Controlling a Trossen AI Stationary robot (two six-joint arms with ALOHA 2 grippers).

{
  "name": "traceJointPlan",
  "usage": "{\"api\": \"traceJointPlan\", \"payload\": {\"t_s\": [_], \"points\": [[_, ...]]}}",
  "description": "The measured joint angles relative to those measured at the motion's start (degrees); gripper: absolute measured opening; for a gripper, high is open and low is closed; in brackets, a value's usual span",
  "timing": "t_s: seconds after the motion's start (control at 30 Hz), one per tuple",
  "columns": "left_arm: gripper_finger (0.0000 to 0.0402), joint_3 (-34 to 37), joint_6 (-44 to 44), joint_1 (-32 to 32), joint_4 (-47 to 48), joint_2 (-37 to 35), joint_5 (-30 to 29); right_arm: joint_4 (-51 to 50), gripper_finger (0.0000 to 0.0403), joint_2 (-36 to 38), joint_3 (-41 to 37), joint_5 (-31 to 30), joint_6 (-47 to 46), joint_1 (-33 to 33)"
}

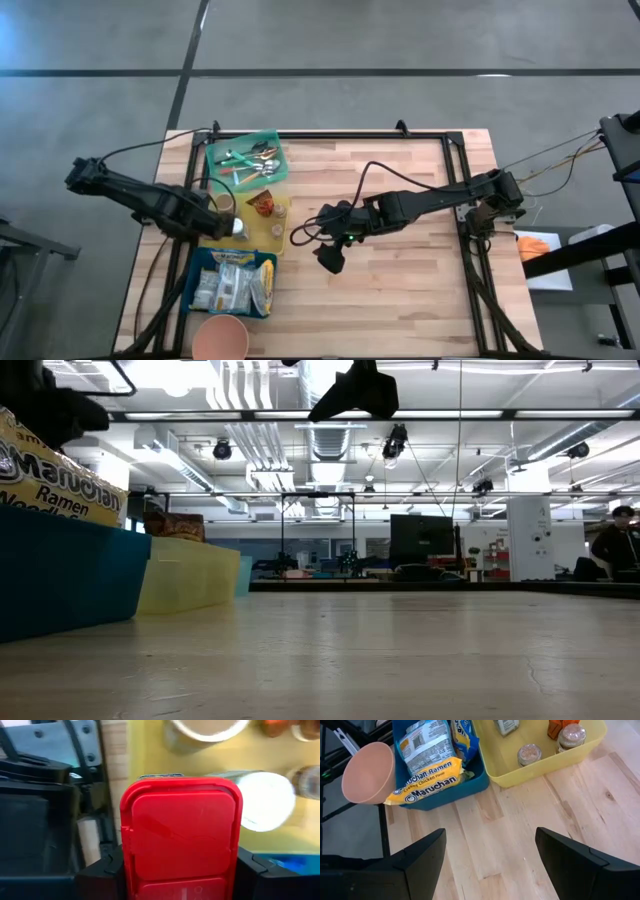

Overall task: Pick & Place Food Item
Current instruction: Put the red seasoning can into the yellow bin

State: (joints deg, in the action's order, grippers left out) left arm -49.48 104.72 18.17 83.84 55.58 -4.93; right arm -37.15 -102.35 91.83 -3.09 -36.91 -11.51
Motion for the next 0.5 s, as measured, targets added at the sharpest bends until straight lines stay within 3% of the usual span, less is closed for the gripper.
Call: {"api": "traceJointPlan", "payload": {"t_s": [0.3,0.5], "points": [[0.0209,6.8,1.0,-0.4,-9.6,0.0,-0.7,0.0,0.0302,0.0,0.0,0.0,0.0,0.0],[0.0209,7.9,2.2,-1.1,-10.6,0.6,-2.9,0.1,0.0302,0.0,0.0,0.0,0.1,0.0]]}}
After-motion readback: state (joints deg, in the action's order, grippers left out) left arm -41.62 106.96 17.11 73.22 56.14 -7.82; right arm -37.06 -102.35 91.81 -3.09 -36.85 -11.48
